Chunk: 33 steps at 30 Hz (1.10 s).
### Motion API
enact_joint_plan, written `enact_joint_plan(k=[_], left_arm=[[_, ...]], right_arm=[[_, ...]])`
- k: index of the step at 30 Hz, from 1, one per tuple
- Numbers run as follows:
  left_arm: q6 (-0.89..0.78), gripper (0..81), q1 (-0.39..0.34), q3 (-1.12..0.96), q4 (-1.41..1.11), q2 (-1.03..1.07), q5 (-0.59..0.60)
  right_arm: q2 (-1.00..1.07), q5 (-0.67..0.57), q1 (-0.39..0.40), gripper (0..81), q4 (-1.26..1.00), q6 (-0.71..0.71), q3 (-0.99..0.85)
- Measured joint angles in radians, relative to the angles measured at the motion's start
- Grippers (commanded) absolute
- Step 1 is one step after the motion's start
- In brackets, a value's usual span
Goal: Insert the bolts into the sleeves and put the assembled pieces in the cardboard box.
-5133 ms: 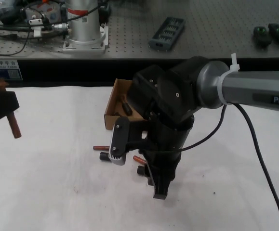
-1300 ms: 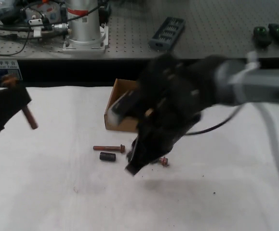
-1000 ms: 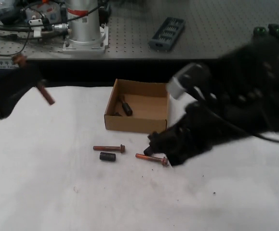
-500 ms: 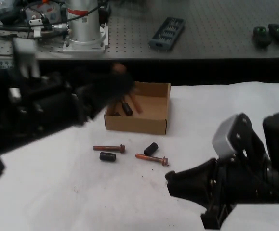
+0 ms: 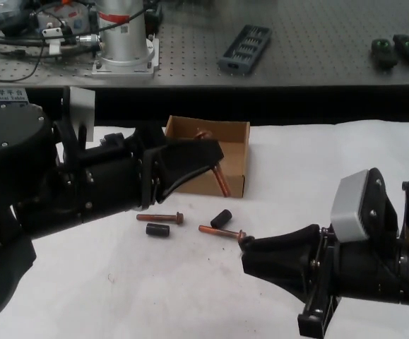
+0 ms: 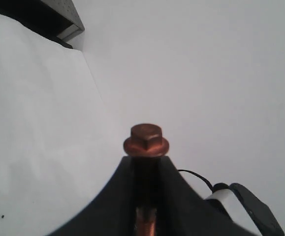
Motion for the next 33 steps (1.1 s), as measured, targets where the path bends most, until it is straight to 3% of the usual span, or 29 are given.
enact_joint_plan(k=[8, 18, 33], left_arm=[[0.072, 0.6, 0.0, 0.0, 0.0, 0.0, 0.0], [0.2, 0.6, 0.0, -0.002, 0.054, 0.0, 0.042], [0.234, 0.6, 0.0, -0.002, 0.036, 0.0, 0.083]], right_arm=[[0.009, -0.039, 0.0, 4.5, -0.117, 0.106, 0.003], [0.011, -0.052, 0.0, 4.6, -0.126, 0.131, 0.003], [0.017, -0.069, 0.0, 4.6, -0.128, 0.154, 0.003]])
